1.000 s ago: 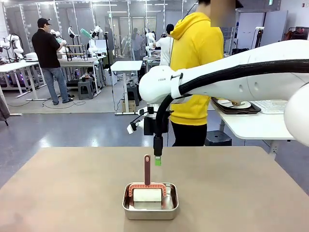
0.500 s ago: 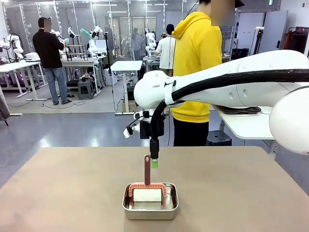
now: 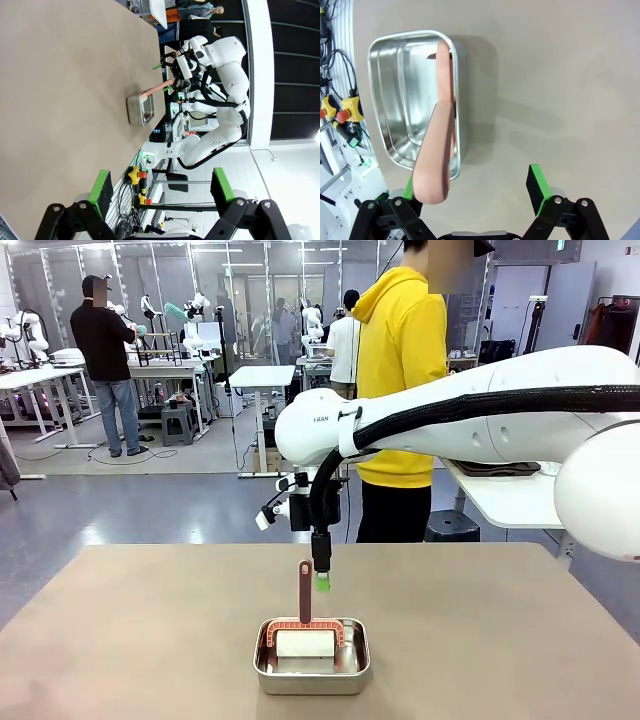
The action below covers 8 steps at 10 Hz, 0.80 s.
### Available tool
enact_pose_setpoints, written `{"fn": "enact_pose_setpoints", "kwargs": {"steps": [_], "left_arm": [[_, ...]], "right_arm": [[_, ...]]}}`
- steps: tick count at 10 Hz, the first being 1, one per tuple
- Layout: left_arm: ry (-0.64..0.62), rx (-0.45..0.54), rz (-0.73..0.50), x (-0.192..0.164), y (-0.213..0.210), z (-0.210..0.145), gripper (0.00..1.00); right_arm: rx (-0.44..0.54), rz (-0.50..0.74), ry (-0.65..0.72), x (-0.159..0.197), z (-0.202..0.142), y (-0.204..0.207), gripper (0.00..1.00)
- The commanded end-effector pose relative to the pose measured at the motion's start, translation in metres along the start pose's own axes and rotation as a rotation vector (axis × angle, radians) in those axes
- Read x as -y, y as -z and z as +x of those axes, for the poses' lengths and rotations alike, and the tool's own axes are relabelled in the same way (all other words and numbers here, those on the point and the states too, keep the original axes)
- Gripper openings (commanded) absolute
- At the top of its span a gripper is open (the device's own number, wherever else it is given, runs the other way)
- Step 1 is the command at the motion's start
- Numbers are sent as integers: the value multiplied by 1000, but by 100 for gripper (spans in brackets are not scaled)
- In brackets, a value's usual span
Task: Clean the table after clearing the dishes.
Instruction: When the right (or left) Handle tray is removed, use the right hand (or left hand) to clean the right (or left) side of the table with the Lint Roller.
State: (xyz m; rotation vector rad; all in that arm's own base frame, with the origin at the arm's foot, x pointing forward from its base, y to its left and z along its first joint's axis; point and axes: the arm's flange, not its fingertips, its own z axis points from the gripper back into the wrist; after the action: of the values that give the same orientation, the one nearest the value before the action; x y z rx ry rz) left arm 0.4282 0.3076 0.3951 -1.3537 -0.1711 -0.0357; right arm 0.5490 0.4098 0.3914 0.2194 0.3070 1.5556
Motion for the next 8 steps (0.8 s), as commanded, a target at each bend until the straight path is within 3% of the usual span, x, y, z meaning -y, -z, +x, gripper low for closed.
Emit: {"fn": "enact_pose_setpoints", "kwargs": {"steps": [1, 8], "left_arm": [[9, 2, 4, 0, -1, -2, 100], [9, 2, 4, 0, -1, -2, 100]], "right_arm": [[-11, 13, -12, -7, 8, -10, 100], [-5, -10, 12, -29, 8, -12, 100]]}}
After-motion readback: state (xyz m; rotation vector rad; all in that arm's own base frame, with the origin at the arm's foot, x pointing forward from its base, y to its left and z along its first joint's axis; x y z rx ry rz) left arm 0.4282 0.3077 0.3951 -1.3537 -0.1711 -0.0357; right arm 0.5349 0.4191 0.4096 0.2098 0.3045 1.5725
